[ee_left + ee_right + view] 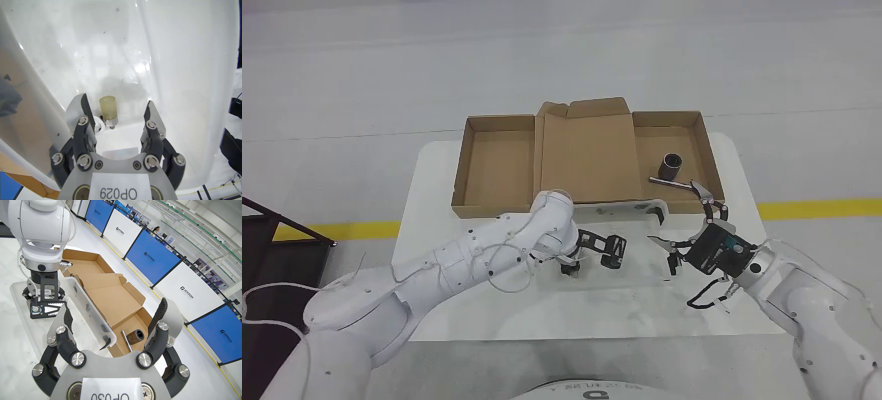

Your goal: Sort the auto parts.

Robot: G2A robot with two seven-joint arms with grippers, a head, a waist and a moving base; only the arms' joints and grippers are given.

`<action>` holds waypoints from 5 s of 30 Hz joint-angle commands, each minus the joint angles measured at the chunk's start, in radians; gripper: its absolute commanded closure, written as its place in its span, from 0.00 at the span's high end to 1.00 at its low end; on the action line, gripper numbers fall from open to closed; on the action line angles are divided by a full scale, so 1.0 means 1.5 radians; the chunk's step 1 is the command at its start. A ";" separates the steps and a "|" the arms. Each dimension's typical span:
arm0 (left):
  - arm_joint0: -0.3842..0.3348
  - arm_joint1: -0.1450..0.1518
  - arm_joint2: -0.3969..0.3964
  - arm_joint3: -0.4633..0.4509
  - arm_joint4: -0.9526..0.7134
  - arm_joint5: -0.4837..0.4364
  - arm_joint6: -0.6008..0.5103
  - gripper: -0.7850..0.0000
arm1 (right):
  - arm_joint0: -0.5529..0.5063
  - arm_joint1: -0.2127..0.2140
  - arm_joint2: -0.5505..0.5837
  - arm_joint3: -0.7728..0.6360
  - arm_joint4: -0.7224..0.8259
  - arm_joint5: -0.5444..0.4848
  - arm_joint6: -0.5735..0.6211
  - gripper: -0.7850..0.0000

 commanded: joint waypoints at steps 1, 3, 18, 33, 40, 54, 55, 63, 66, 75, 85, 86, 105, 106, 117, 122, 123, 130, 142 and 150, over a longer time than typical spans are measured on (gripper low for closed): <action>-0.004 -0.006 0.006 0.011 0.000 0.002 -0.002 0.48 | 0.000 0.000 0.000 0.000 0.000 0.000 0.000 1.00; -0.007 -0.011 0.010 0.019 0.001 0.004 -0.004 0.47 | 0.000 0.000 0.000 0.000 0.000 0.000 0.000 1.00; -0.010 -0.038 0.019 0.065 0.013 0.009 -0.003 0.13 | 0.000 0.000 0.000 0.000 0.000 0.000 0.000 1.00; -0.019 -0.038 -0.012 0.044 0.046 0.037 -0.008 0.00 | 0.000 0.000 0.000 0.000 0.000 0.000 0.000 1.00; -0.001 -0.008 -0.052 -0.030 0.047 0.052 -0.023 0.00 | 0.000 0.000 0.000 0.000 0.000 0.000 0.000 1.00; 0.077 0.063 -0.186 -0.167 0.116 0.088 0.082 0.00 | 0.000 0.000 0.000 0.000 0.000 0.000 0.000 1.00; 0.077 0.063 -0.186 -0.167 0.116 0.088 0.082 0.00 | 0.000 0.000 0.000 0.000 0.000 0.000 0.000 1.00; 0.077 0.063 -0.186 -0.167 0.116 0.088 0.082 0.00 | 0.000 0.000 0.000 0.000 0.000 0.000 0.000 1.00; 0.077 0.063 -0.186 -0.167 0.116 0.088 0.082 0.00 | 0.000 0.000 0.000 0.000 0.000 0.000 0.000 1.00; 0.077 0.063 -0.186 -0.167 0.116 0.088 0.082 0.00 | 0.000 0.000 0.000 0.000 0.000 0.000 0.000 1.00; 0.154 0.115 -0.327 -0.225 0.188 0.132 0.126 0.00 | 0.000 0.000 0.000 0.000 0.000 0.000 0.000 1.00; 0.166 0.122 -0.349 -0.221 0.191 0.128 0.136 0.00 | 0.000 0.000 0.000 0.000 0.000 0.000 0.000 1.00; 0.259 0.181 -0.611 -0.006 0.039 0.012 0.418 0.00 | 0.000 0.000 0.000 0.000 0.000 0.000 0.000 1.00; 0.252 0.180 -0.609 0.009 0.041 0.015 0.419 0.00 | 0.000 0.000 0.000 0.000 0.000 0.000 0.000 1.00; 0.157 0.148 -0.523 0.181 0.081 0.063 0.407 0.00 | 0.000 0.000 0.000 0.000 0.000 0.000 0.000 1.00; 0.123 0.125 -0.476 0.265 0.056 0.056 0.414 0.00 | 0.000 0.000 0.000 0.000 0.000 0.000 0.000 1.00; 0.116 0.120 -0.469 0.278 0.053 0.055 0.421 0.00 | 0.000 0.000 0.000 0.000 0.000 0.000 0.000 1.00; 0.081 0.103 -0.444 0.327 0.064 0.048 0.457 1.00 | 0.000 0.000 0.000 0.000 0.000 0.000 0.000 1.00; 0.074 0.102 -0.445 0.337 0.071 0.044 0.465 1.00 | 0.000 0.000 0.000 0.000 0.000 0.000 0.000 1.00; 0.086 0.105 -0.436 0.285 0.112 0.050 0.464 1.00 | 0.000 0.000 0.000 0.000 0.000 0.000 0.000 1.00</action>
